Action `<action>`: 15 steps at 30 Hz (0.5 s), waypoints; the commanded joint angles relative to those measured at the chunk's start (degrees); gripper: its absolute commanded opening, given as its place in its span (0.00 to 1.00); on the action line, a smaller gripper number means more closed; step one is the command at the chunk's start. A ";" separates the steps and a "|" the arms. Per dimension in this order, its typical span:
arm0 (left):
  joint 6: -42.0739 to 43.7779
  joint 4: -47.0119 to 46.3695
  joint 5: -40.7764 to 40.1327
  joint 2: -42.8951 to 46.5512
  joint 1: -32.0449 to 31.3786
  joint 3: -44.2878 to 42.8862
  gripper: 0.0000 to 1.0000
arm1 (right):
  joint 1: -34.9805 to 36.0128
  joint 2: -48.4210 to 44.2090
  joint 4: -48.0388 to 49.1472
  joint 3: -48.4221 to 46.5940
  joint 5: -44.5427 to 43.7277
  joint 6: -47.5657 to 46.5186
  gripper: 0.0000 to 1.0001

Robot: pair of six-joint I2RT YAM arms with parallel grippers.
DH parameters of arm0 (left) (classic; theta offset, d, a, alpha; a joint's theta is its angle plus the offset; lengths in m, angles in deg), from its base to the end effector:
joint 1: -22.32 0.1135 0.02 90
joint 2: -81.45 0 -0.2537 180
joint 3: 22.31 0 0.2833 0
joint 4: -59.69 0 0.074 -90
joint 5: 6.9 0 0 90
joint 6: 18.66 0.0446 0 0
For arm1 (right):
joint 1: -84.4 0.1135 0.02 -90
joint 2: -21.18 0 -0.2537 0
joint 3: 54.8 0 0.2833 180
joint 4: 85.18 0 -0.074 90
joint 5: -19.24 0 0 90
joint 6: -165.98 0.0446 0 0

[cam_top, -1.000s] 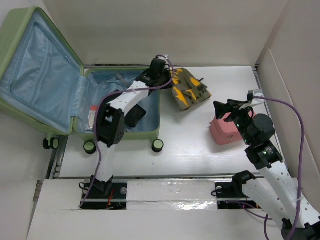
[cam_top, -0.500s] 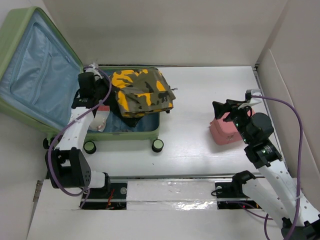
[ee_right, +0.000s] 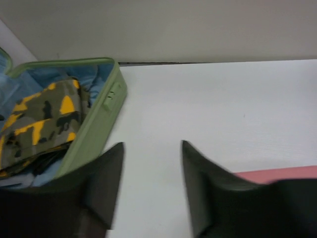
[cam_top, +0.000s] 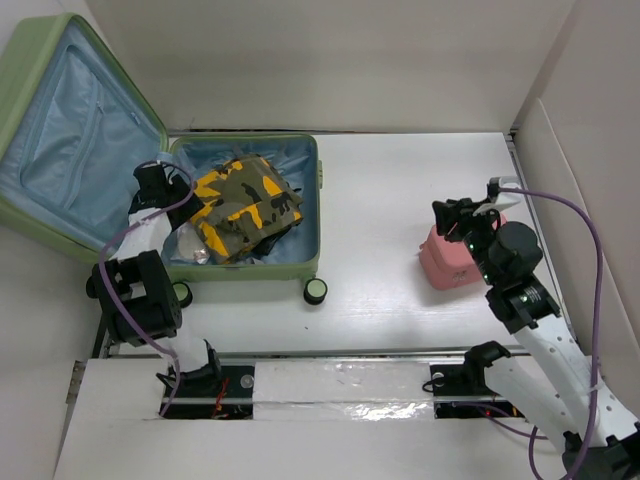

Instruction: Pack the luggage

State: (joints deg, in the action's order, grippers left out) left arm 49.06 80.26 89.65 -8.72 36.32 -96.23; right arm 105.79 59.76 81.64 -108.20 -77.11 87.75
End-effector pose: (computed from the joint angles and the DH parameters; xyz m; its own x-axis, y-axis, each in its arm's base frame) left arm 0.3772 0.0888 0.2170 -0.4806 -0.5080 -0.7148 -0.3609 0.8575 -0.3668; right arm 0.2009 0.0734 0.3476 -0.0269 0.2072 -0.9779 -0.2595 0.9433 0.2070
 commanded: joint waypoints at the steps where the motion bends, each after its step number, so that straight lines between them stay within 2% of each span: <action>1: 1.11 -0.68 -0.40 5.08 -0.20 -2.12 0.57 | -0.29 1.49 1.13 -0.14 -7.43 0.71 0.33; 2: -0.81 -2.78 0.91 8.57 -0.20 -1.86 0.57 | -0.29 2.01 -0.87 -0.32 -9.10 1.41 0.02; 6: -2.67 -6.13 -0.30 16.59 -5.28 -3.08 0.57 | -2.13 4.12 -4.06 -0.85 -16.05 3.78 0.00; 7: -2.85 -6.92 -0.22 17.74 -6.95 -3.61 0.55 | -2.75 4.30 -4.41 -0.58 -18.67 4.40 0.07; 8: -2.94 -7.89 0.30 19.66 -11.23 -3.79 0.54 | -3.54 4.30 -5.19 0.03 -19.92 5.36 0.31; 9: -3.20 -7.99 0.48 20.47 -13.62 -4.05 0.51 | -5.20 4.22 -5.64 0.38 -21.06 6.06 0.42; 10: -3.47 -7.99 0.83 21.08 -16.08 -4.05 0.42 | -6.17 3.87 -5.99 0.73 -22.46 6.77 0.54; 11: -3.73 -9.55 1.53 22.48 -20.98 -3.70 0.40 | -7.23 3.86 -6.34 1.43 -22.65 7.65 0.66; 13: -3.65 -9.83 1.89 23.98 -25.40 -2.39 0.30 | -10.47 4.21 -6.43 2.23 -21.44 8.27 0.68; 15: -3.64 -10.18 4.08 26.70 -28.57 -0.89 0.29 | -12.50 6.58 -6.00 3.02 -19.24 8.53 0.68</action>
State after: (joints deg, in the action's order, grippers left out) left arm 45.98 71.69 91.59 15.69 10.02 -98.79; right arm 95.73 64.77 75.65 -106.14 -95.14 94.33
